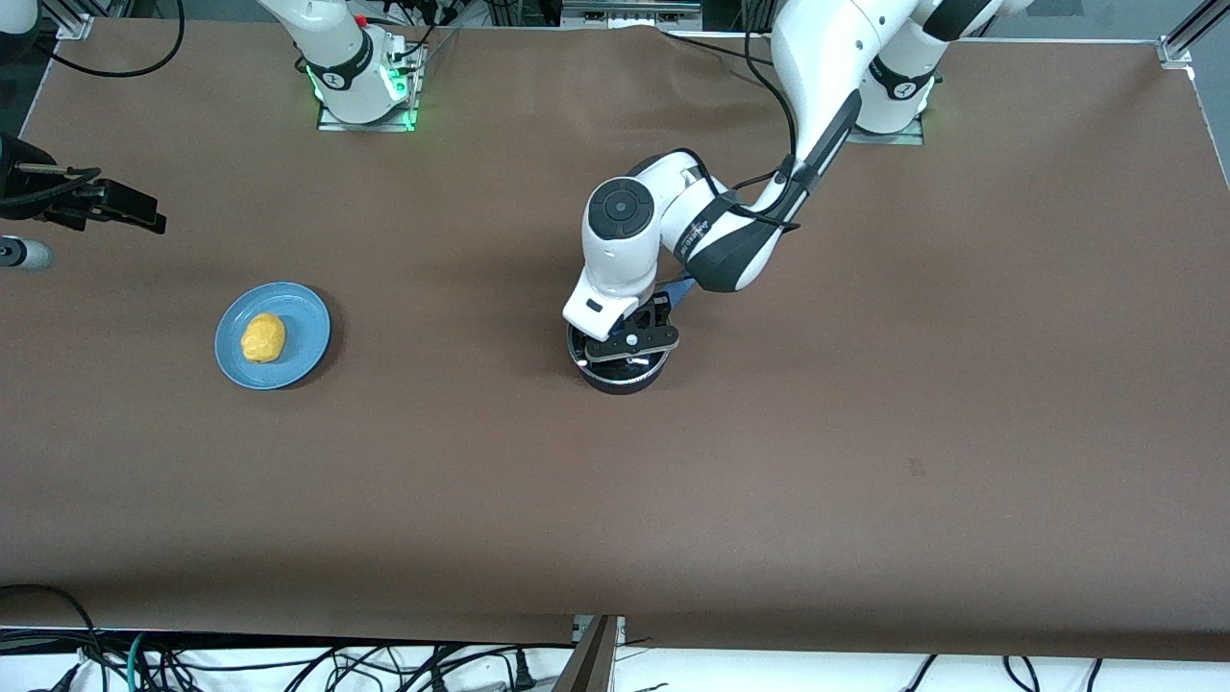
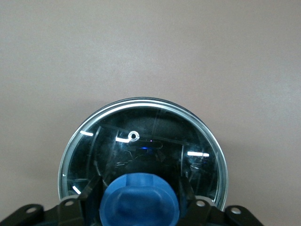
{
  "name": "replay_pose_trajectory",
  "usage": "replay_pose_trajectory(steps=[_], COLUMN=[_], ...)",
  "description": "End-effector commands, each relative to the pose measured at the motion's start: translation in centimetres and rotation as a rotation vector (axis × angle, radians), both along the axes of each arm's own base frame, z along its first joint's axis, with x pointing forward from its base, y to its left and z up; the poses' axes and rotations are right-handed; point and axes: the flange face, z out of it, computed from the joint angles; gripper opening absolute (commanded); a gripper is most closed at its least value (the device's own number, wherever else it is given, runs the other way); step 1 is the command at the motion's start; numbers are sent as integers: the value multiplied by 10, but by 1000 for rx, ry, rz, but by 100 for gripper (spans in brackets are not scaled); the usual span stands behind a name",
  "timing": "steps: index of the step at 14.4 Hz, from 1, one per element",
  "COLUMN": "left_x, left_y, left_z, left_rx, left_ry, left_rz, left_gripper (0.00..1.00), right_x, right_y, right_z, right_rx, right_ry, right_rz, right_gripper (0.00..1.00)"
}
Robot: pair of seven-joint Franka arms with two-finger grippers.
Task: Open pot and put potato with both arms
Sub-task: 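Lower the left gripper and grasp the lid's blue knob, then lift the lid with the left gripper while the right gripper reaches the potato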
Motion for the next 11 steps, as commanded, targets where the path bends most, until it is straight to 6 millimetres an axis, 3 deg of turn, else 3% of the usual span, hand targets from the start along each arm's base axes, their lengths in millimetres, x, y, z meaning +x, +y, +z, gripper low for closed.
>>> replay_pose_trajectory(steps=[1, 2, 5, 8, 11], left_x=[0, 0, 1, 4, 20], left_y=[-1, -1, -1, 4, 35], left_z=[-4, -4, 7, 37, 71], left_rx=[23, 23, 15, -4, -26], left_ry=[-22, -22, -31, -43, -11], left_rz=[-2, -5, -10, 1, -49], left_gripper=[48, 40, 39, 37, 37], right_x=[-8, -8, -8, -8, -9], right_y=[2, 2, 3, 2, 1], right_z=[8, 9, 10, 10, 9], right_rx=[8, 7, 7, 6, 6], right_ry=[-1, -2, -4, -1, 2], right_rz=[-13, -11, -9, -9, -12], right_gripper=[100, 100, 100, 100, 100])
